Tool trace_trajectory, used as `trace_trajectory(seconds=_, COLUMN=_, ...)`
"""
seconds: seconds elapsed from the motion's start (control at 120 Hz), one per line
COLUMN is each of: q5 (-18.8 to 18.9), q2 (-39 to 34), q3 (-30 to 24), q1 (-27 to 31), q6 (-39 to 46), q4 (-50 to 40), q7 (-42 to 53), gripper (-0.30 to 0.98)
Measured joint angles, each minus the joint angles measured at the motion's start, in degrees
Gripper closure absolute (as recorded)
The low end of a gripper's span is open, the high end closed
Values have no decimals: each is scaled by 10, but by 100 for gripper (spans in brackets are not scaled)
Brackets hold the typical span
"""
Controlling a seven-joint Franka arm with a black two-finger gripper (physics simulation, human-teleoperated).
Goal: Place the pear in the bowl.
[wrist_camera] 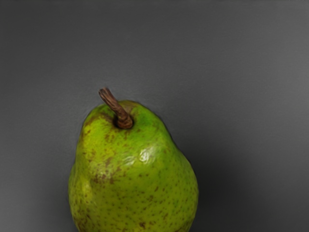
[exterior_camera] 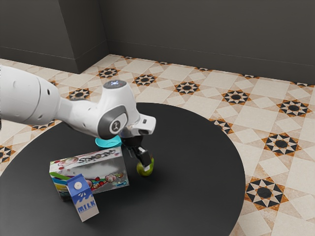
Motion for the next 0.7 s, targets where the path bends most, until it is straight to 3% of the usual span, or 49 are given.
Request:
trace_trajectory(seconds=0.575, q5=-24, q2=48, q3=0, q1=0, q6=16, q4=21, q7=3, gripper=0)
trace_trajectory(seconds=0.7, q5=-27, q2=51, q3=0, q1=0, q6=18, q4=24, q7=5, gripper=5)
